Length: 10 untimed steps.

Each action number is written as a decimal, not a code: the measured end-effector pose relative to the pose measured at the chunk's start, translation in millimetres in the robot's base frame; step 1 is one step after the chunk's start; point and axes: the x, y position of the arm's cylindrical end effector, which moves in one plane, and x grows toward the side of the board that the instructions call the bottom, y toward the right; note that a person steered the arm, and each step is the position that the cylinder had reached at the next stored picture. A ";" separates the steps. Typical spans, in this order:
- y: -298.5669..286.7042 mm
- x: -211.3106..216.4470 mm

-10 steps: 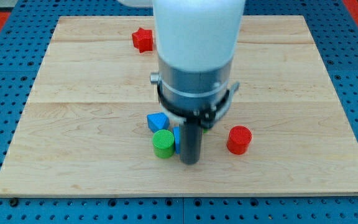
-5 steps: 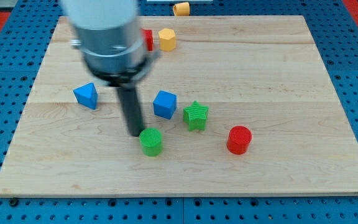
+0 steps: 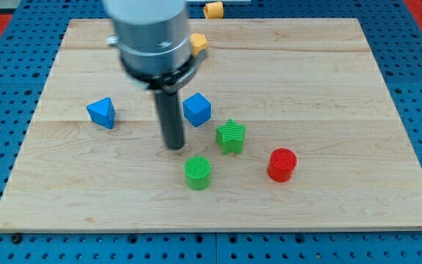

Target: Move blue cube into yellow hexagon and red star

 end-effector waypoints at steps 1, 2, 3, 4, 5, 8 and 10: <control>15.9 -53.1; -33.0 -119.5; -41.4 -87.7; -27.8 -41.9; 52.7 -29.4; -41.5 -139.1; -67.6 21.7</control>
